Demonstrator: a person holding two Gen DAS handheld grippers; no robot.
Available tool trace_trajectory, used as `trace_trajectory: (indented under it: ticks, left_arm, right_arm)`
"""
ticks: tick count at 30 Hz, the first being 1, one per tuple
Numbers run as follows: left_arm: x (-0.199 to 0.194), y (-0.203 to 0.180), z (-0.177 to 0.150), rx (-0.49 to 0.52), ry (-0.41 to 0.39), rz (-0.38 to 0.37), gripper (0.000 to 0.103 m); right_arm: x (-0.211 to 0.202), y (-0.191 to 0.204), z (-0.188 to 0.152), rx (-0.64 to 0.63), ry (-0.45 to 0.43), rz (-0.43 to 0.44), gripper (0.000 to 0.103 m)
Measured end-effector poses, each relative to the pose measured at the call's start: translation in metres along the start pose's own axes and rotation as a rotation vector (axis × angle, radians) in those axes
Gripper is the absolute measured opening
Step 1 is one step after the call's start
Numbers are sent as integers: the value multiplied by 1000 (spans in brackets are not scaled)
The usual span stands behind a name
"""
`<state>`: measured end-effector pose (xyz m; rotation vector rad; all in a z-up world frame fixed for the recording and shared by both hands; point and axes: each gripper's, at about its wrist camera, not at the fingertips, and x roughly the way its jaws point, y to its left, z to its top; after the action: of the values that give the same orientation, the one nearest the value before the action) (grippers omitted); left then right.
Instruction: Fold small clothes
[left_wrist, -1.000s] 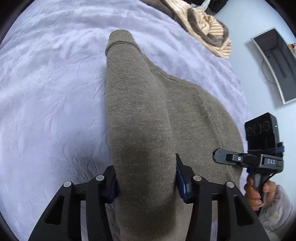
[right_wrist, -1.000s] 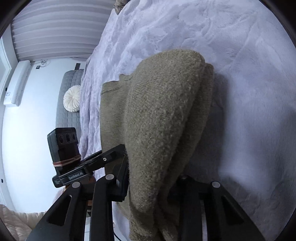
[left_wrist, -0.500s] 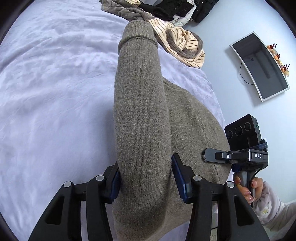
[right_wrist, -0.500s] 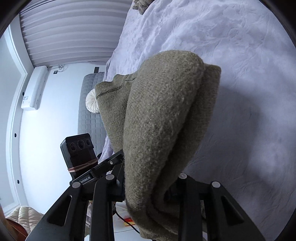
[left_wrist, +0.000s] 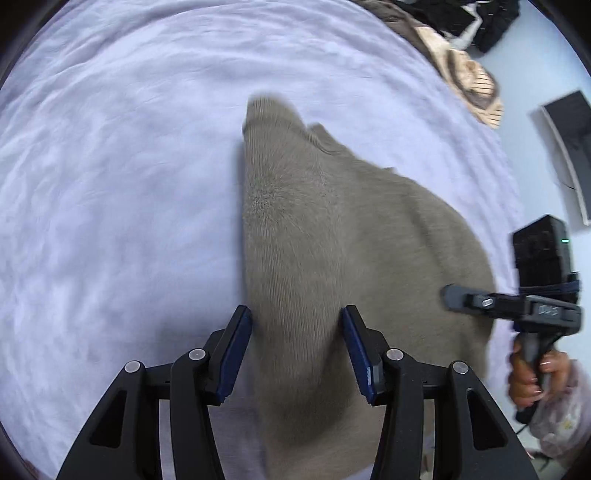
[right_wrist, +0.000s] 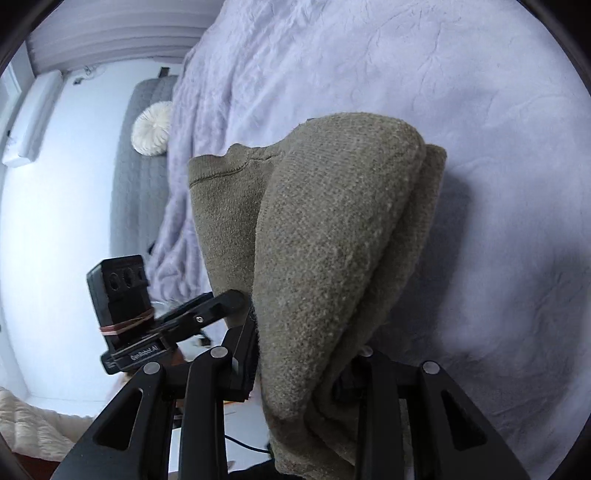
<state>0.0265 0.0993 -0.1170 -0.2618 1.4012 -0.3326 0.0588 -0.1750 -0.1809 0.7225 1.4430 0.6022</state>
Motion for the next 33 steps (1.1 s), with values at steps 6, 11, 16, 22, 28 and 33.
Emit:
trace_trajectory:
  ticks: [6,11,16,22,28,33]
  left_arm:
    - [-27,30,-10,-42,-82,146,80]
    - [-37,22,-19,-15,-91,157,80]
    - [-32,-14,-33,81,-74,147,80]
    - [1,-46,-47,145,-20,171,80]
    - [14,-39,-60,110,11,164,80]
    - [19,-38,-73,127,36,194,90]
  right_arm:
    - [-31,0,-3,-47,-64,-351,47]
    - [-49,27,-21,-101,-115,-487,28]
    - [-58,58,-51,-168,-150,-414,27]
    - [-28,70,-80,-254,-73,-496,16]
    - [-13,40,-92,-225,-22,-595,6]
    - [0,18,-95,-193,-4,-607,2]
